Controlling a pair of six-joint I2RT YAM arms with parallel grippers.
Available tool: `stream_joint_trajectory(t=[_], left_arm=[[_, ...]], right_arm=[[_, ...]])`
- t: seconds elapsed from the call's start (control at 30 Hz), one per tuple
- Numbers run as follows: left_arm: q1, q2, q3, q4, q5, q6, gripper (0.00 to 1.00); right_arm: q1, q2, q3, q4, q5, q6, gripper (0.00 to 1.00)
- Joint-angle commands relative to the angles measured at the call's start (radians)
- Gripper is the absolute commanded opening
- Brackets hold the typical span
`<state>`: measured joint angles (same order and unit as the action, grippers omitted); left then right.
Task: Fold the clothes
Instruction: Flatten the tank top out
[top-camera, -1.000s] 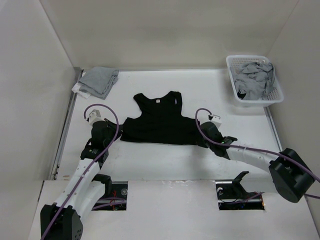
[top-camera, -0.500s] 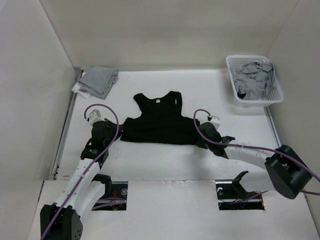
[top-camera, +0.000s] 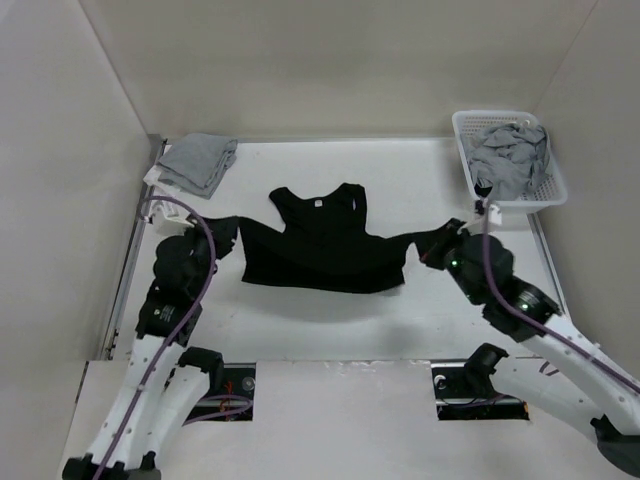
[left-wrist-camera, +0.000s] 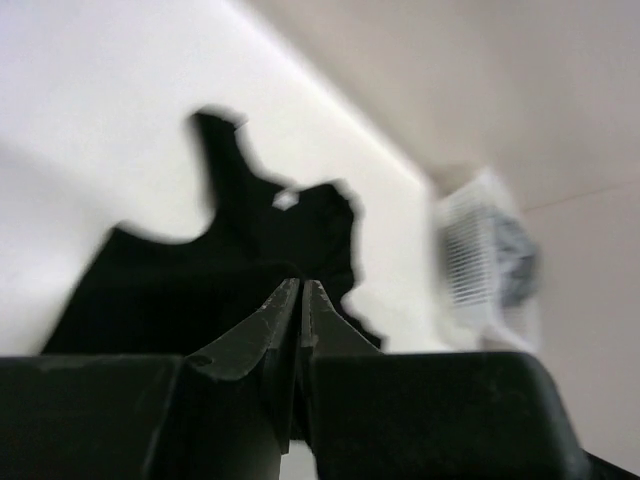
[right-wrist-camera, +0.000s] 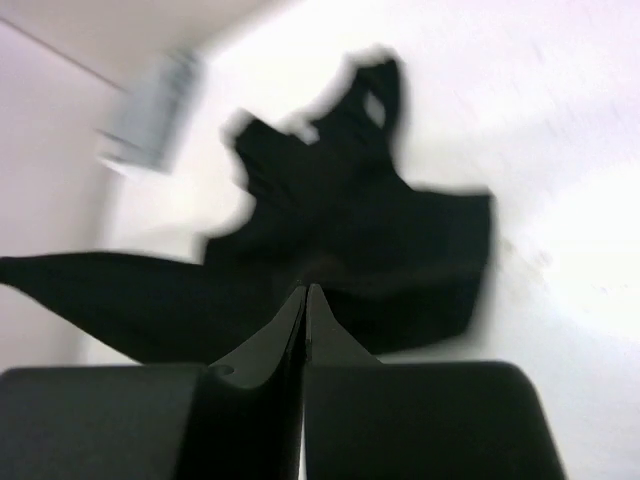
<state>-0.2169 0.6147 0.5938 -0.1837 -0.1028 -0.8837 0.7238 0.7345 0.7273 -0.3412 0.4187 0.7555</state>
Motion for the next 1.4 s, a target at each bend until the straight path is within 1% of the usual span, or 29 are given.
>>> stream_joint_trajectory(t=[0.0,0.1,0.2,0.3,0.43,0.53,0.63,0.77,0.83,0.87,0.9,0.93,0.97,1.03,1.07,1.1,1.17,1.23,1.3,1.33,1.37], left_arm=[[-0.028,-0.085,0.159,0.006,-0.028,-0.003,0.03],[-0.054,-0.130,0.202,-0.036,-0.035,0.000,0.03],[-0.066,-0.167,0.195,-0.085,-0.040,-0.008,0.03],[-0.072,-0.213,0.178,-0.121,-0.034,-0.021,0.03],[-0.068,-0.276,0.228,-0.178,-0.044,-0.003,0.02],[-0.051,-0.279,0.334,-0.177,-0.044,0.035,0.02],[-0.029,-0.267,0.470,-0.148,-0.038,0.045,0.02],[0.029,-0.236,0.665,-0.093,-0.035,0.060,0.02],[0.058,-0.211,0.722,-0.074,-0.034,0.058,0.03],[0.067,-0.198,0.741,-0.062,-0.034,0.052,0.03],[0.076,-0.181,0.745,-0.040,-0.034,0.048,0.03],[0.084,-0.162,0.738,-0.016,-0.035,0.040,0.03],[0.090,-0.136,0.724,0.010,-0.034,0.025,0.03],[0.090,-0.066,0.686,0.064,-0.031,-0.003,0.03],[0.090,-0.022,0.658,0.090,-0.026,-0.009,0.03],[0.083,0.026,0.634,0.114,-0.025,-0.018,0.03],[0.069,0.124,0.589,0.153,-0.035,-0.011,0.03],[0.075,0.224,0.561,0.188,-0.055,-0.003,0.03],[0.083,0.325,0.564,0.219,-0.066,0.009,0.03],[0.087,0.379,0.572,0.231,-0.067,0.009,0.03],[0.089,0.432,0.590,0.246,-0.069,0.011,0.03]], right_arm=[[0.032,-0.069,0.153,-0.116,0.042,-0.071,0.00],[0.038,-0.064,0.190,-0.169,0.029,-0.087,0.01],[0.062,-0.076,0.134,-0.179,0.017,-0.029,0.00],[0.130,-0.150,0.104,-0.167,0.032,0.024,0.00],[0.251,-0.245,0.164,-0.241,0.147,0.051,0.00],[0.384,-0.262,0.300,-0.297,0.280,0.016,0.00],[0.540,-0.219,0.505,-0.308,0.415,-0.071,0.00],[0.787,-0.062,0.794,-0.263,0.584,-0.253,0.00],[0.924,0.038,0.912,-0.179,0.694,-0.410,0.00],[0.970,0.070,0.944,-0.133,0.731,-0.483,0.00],[1.022,0.106,0.977,-0.046,0.774,-0.595,0.00],[1.045,0.135,0.991,0.052,0.790,-0.716,0.00],[1.032,0.149,0.989,0.165,0.781,-0.831,0.00],[0.939,0.161,0.943,0.379,0.728,-1.011,0.00],[0.882,0.169,0.919,0.442,0.712,-1.066,0.00],[0.813,0.180,0.894,0.468,0.694,-1.079,0.00],[0.641,0.206,0.844,0.444,0.605,-1.018,0.00],[0.467,0.261,0.824,0.325,0.472,-0.850,0.00],[0.273,0.328,0.830,0.202,0.262,-0.677,0.00],[0.157,0.379,0.834,0.156,0.121,-0.576,0.00],[0.010,0.449,0.851,0.128,-0.052,-0.482,0.00]])
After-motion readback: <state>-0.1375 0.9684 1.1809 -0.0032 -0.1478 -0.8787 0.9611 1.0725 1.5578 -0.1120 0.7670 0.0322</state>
